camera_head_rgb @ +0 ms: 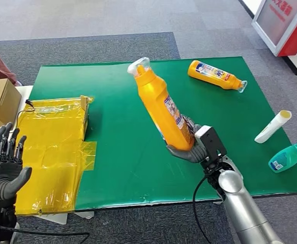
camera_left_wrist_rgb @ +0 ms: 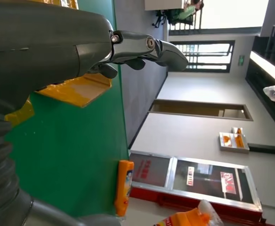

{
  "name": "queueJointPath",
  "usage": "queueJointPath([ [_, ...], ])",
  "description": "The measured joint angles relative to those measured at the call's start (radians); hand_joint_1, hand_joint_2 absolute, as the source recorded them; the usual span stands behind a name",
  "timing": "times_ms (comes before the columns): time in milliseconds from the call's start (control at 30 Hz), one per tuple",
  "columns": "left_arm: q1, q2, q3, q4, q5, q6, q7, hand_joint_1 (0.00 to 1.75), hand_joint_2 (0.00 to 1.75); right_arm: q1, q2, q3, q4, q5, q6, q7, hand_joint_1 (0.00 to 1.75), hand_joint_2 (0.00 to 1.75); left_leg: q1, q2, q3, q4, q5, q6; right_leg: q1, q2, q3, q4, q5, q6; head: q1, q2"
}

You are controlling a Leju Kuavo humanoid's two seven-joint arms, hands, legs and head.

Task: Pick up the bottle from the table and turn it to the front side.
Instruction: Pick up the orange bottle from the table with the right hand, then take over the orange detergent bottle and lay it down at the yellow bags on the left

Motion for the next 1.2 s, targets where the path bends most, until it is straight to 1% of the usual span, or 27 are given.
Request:
queueJointPath([
  [167,-0.03,0.0,-0.038,0.02,0.024,-0.005,0.0,0.0,1.75,0.035,0.047,-0.002,-0.059,-0.055,0.012,-0.052,1.75,1.75,0.0,0.0,0.0,0.0,0.0,0.0,0.0,0.0,0.0,0.0,0.0,0.0,0.0,0.0],
  [367,-0.054,0.0,-0.079,0.035,0.042,-0.004,0.0,0.0,1.75,0.082,0.09,0.009,-0.129,-0.077,0.013,-0.097,1.75,1.75,0.0,0.0,0.0,0.0,0.0,0.0,0.0,0.0,-0.001,0.0,0.0,0.0,0.0,0.0],
  [533,-0.073,0.0,-0.11,0.046,0.065,-0.007,0.007,0.0,1.75,0.106,0.112,0.038,-0.158,-0.035,-0.008,-0.147,1.75,1.75,0.0,0.0,0.0,0.0,0.0,0.0,0.0,0.0,-0.001,0.0,0.0,0.0,0.0,0.0],
  [767,-0.105,-0.006,-0.166,0.073,0.231,-0.064,0.048,0.0,1.75,0.113,0.144,0.097,-0.162,0.001,-0.028,-0.2,1.75,1.75,0.0,0.0,0.0,0.0,0.0,0.0,0.0,0.0,-0.001,0.0,0.0,-0.001,0.0,0.0],
  [967,-0.138,-0.014,-0.23,0.112,0.309,-0.101,0.087,0.0,1.75,0.108,0.158,0.149,-0.161,0.051,-0.064,-0.211,1.75,1.75,0.0,0.0,0.0,0.0,0.0,0.0,0.0,0.0,0.0,0.0,0.0,0.0,0.0,0.0],
  [1200,-0.193,-0.014,-0.335,0.16,0.368,-0.115,0.132,0.0,1.75,0.091,0.166,0.195,-0.141,0.091,-0.108,-0.218,1.75,1.75,0.0,0.0,-0.001,0.0,0.0,0.0,0.0,0.0,0.0,0.0,0.0,0.0,0.0,0.0],
])
